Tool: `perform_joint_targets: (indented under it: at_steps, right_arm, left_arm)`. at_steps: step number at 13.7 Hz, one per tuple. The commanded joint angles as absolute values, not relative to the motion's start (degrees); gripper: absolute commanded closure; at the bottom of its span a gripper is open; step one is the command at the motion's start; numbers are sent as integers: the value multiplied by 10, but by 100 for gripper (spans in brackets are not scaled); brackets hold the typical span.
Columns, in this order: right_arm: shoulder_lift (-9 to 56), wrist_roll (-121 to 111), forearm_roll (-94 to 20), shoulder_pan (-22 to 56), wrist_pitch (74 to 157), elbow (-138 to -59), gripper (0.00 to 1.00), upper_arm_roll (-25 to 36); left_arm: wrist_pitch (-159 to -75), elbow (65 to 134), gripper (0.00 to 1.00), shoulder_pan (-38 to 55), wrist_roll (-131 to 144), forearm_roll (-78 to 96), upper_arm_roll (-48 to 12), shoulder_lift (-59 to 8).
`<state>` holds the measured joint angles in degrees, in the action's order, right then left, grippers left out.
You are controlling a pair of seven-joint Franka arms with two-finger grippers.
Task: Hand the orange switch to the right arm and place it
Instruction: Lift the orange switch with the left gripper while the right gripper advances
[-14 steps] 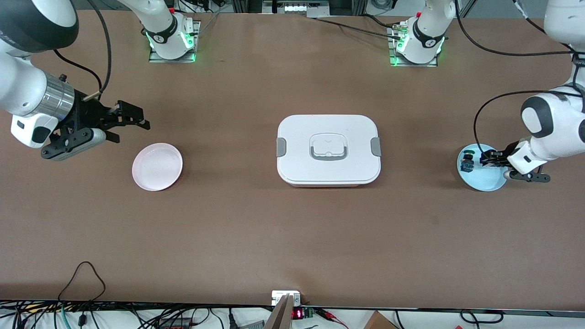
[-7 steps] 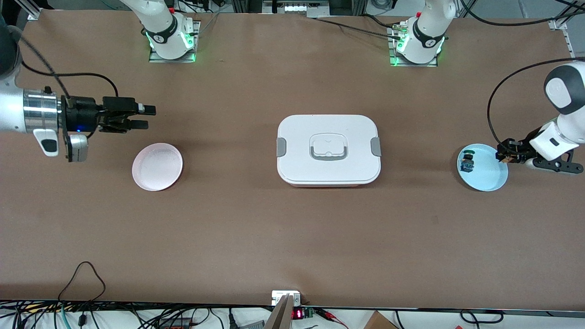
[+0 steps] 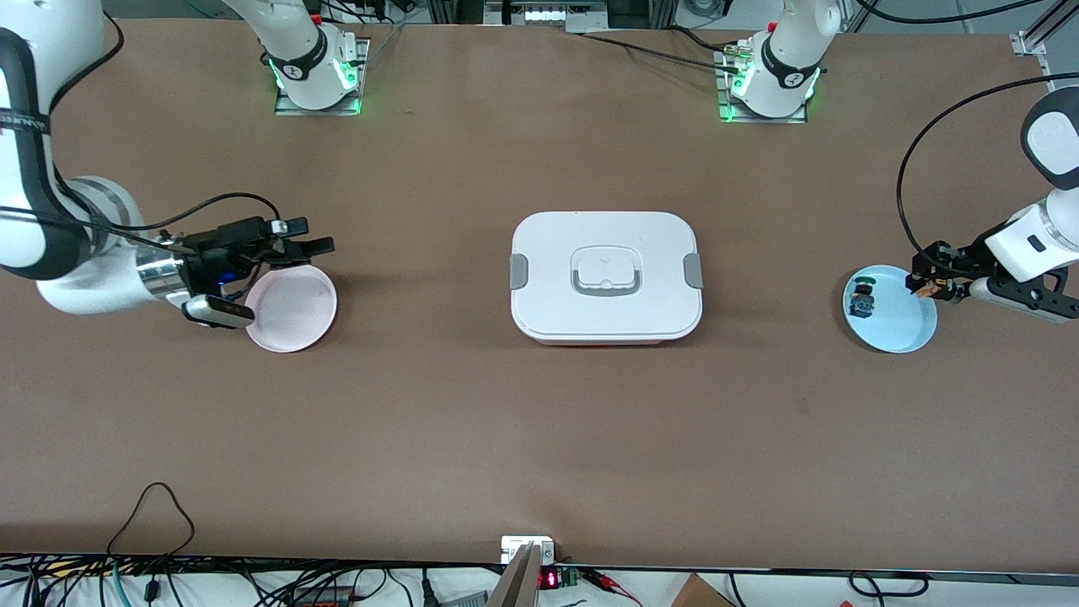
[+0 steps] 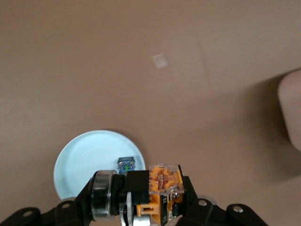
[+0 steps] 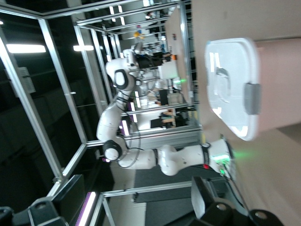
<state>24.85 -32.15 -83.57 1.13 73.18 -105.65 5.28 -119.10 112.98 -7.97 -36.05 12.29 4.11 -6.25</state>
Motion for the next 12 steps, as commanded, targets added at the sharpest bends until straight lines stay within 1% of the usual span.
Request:
perform_joint_targets:
  at_steps: [1,4,8,9,10,12]
  right_arm:
    - [236,-317,-911,68,766,-1075,0,53]
    - [236,-305,-1006,147,851,-1075,0,53]
    - [236,-302,-1119,262,986,-1058,0,53]
    - [236,-303,-1141,292,1030,-1046,0,53]
    - [236,-303,-1150,314,1066,-1034,0,53]
    - [236,-303,-1154,348,1118,-1016,0,53]
  left_arm:
    - [-1179,1121,100,-79,-464,204,44,-65]
    - [-1176,1119,100,-74,-554,259,43,-62]
    - [-1176,1118,100,-55,-649,380,43,-53]
    - [-1167,1118,100,-55,-675,402,43,-53]
    - [-1138,1118,100,-55,-723,443,43,-54]
    - [-1106,1120,100,-55,-806,515,44,-56]
